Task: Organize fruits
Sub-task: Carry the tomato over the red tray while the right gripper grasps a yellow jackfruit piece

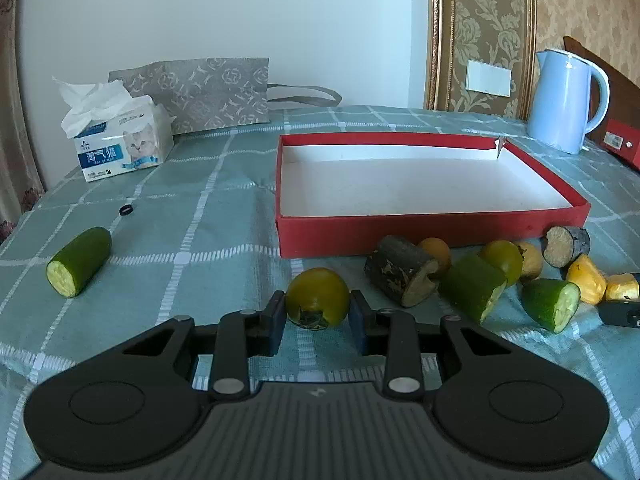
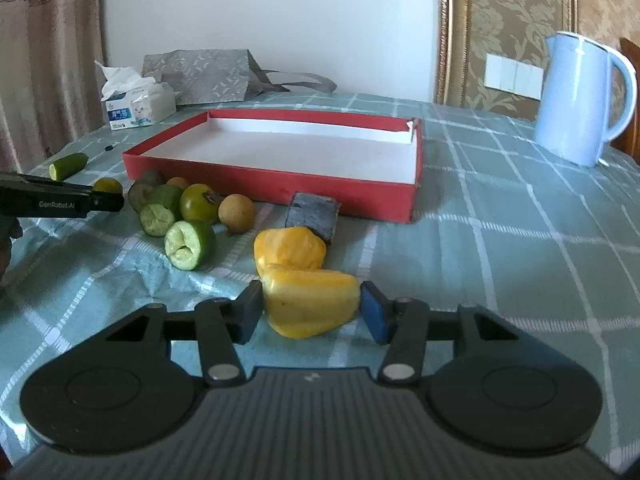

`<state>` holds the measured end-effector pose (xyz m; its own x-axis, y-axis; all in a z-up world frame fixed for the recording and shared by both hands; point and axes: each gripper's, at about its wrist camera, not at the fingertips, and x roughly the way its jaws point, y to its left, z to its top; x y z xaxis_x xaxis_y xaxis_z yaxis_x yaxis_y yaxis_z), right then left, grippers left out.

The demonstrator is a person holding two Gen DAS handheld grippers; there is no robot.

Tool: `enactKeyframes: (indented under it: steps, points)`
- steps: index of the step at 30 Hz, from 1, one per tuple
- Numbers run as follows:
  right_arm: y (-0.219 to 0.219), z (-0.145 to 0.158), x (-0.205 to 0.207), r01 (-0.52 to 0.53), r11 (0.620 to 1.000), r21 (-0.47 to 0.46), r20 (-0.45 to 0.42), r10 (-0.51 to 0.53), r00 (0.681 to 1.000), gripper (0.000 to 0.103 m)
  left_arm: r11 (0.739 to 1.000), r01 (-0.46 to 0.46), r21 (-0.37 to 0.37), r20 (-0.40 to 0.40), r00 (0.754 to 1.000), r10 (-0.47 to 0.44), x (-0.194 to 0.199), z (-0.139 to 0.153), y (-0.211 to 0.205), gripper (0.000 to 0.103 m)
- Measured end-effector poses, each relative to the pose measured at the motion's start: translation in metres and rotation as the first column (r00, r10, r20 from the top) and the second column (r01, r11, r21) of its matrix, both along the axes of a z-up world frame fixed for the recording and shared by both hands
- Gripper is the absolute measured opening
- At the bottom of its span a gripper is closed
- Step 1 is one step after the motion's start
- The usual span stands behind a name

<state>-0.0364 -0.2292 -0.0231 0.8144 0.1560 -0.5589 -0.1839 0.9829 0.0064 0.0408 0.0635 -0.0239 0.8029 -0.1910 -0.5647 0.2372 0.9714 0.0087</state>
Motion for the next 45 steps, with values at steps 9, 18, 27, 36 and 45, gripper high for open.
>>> enactKeyframes:
  steps: [9,18,27,36,45]
  points:
    - [-0.005,0.004,0.001,0.002,1.0,0.019,0.034,-0.003,0.999,0.049,1.0,0.01,-0.025,0.01,1.0,-0.01,-0.003,0.001,0.003,0.032]
    - [-0.022,0.025,0.013,0.08,0.99,0.115,0.137,-0.096,0.986,0.049,0.997,0.021,-0.073,0.07,0.997,-0.016,-0.018,0.012,0.005,0.032]
    - [-0.029,0.017,0.019,0.133,0.984,0.115,0.148,-0.15,0.978,0.049,0.995,0.051,-0.084,0.116,0.992,-0.041,-0.017,0.033,-0.017,0.032]
    - [-0.036,0.01,0.022,0.174,0.976,0.134,0.089,-0.187,0.978,0.049,0.995,0.065,-0.079,0.111,0.992,-0.056,0.002,0.044,-0.04,0.032]
    - [-0.04,0.008,0.024,0.193,0.969,0.156,0.064,-0.205,0.977,0.049,0.999,-0.008,-0.054,0.0,1.0,0.008,0.078,0.037,-0.06,0.032]
